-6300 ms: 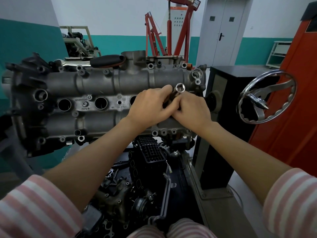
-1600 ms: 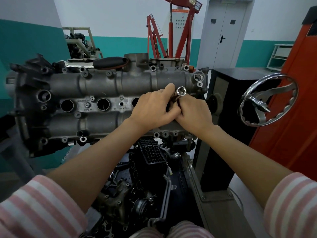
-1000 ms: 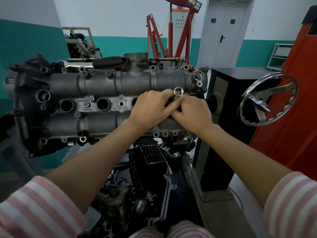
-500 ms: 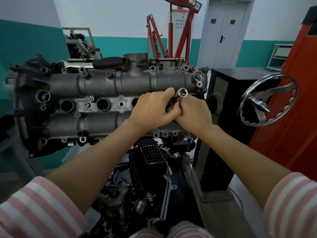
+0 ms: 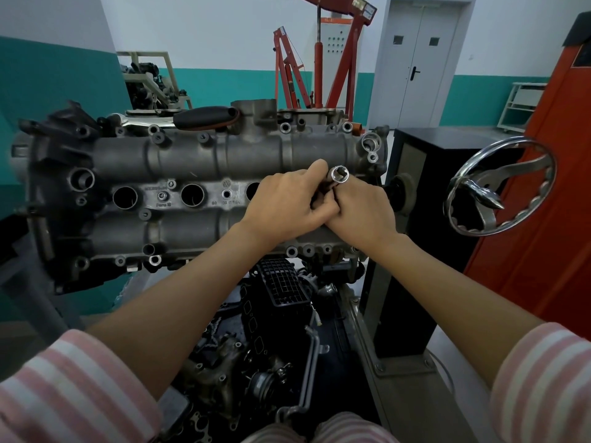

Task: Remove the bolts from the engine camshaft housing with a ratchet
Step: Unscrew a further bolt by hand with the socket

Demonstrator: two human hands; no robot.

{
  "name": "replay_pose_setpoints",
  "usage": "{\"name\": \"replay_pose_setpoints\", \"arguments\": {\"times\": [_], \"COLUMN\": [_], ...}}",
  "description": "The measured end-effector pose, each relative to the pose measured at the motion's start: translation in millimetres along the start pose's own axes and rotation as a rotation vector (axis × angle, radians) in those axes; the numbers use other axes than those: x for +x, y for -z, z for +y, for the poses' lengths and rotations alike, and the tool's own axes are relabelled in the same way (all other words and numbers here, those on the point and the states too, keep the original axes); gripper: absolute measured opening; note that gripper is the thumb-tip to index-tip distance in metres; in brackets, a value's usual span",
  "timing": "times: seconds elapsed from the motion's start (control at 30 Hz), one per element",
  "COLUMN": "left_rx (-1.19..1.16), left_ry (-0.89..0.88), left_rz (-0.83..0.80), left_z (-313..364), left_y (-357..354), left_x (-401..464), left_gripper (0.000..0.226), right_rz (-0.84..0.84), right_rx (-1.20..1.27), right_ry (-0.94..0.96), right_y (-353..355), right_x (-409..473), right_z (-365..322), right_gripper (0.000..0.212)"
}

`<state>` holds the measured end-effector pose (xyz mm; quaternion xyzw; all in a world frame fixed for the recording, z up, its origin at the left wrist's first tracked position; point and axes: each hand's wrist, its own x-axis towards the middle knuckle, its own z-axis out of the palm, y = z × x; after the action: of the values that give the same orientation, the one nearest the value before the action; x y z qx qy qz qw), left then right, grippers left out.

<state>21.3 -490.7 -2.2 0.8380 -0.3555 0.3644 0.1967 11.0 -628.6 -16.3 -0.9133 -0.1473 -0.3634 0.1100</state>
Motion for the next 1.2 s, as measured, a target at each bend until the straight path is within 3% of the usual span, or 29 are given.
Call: {"name": "replay_pose_setpoints", "arguments": {"times": [0.33, 0.7, 0.9, 1.2], "left_rx": [-0.028, -0.033, -0.040, -0.047], "left_ry": [0.033, 0.005, -0.028, 0.045], "left_rz": [0.008, 0.013, 0.027, 0.023], "left_z": [-0.6, 0.8, 2.2, -0.2], "left_y": [-0.3, 2.2, 2.1, 0.6], "left_x": [0.4, 0.4, -0.3, 1.1], "left_gripper": [0.028, 0.054, 0.031, 0.036], "right_rz": [-0.002, 0.020, -0.042, -0.036], "right_rx": [0.039, 0.033, 0.024, 0.017], "right_ry": [-0.025, -0.001, -0.017, -0.018], "right_y": [1.3, 1.8, 0.7, 0.8], "right_x": [0.3, -0.8, 0.4, 1.7], "right_z": [-0.4, -0.2, 2.4, 1.3], "right_gripper": [0.025, 0.037, 0.016, 0.023]}}
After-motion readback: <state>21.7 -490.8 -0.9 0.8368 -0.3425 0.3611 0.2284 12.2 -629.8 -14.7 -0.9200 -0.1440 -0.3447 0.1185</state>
